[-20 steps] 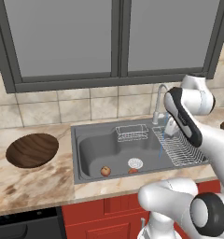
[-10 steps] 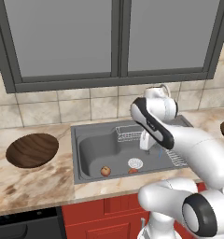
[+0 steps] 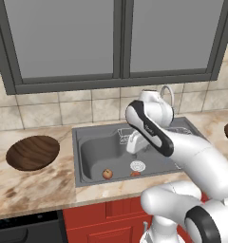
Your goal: Pick the onions from the sink and place them in one bowl. Place the peach in the other bowl. Then turn off the sink faucet.
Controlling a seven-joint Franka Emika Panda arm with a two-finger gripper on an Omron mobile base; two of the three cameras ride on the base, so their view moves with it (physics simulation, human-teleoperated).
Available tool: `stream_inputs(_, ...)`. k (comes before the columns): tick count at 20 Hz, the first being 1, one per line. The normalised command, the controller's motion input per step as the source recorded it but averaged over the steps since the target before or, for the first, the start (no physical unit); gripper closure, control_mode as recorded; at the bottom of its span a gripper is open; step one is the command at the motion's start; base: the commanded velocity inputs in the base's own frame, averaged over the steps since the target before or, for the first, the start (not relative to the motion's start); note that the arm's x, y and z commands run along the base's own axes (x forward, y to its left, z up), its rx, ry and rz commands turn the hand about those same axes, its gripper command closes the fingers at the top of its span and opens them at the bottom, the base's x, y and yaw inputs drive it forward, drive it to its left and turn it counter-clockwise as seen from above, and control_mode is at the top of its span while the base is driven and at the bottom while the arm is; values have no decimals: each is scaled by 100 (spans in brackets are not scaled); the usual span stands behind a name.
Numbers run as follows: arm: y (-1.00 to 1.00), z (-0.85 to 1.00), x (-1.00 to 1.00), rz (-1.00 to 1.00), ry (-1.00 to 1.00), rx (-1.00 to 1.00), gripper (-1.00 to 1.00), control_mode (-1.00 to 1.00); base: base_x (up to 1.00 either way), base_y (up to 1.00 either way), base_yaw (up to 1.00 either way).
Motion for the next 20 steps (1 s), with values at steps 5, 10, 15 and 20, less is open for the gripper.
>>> stream_inputs(5, -1, -8, 6, -37, -16, 2, -100, -100, 0, 0, 0)
stream_inputs(10, -8, -12, 47, -42, -2, -2, -100, -100, 0, 0, 0)
stream_inputs(15, -26, 0, 58, -27, 13, -1, -100, -100, 0, 0, 0)
stream_inputs(20, -42, 0, 47, -8, 35, 0, -100, -100, 0, 0, 0)
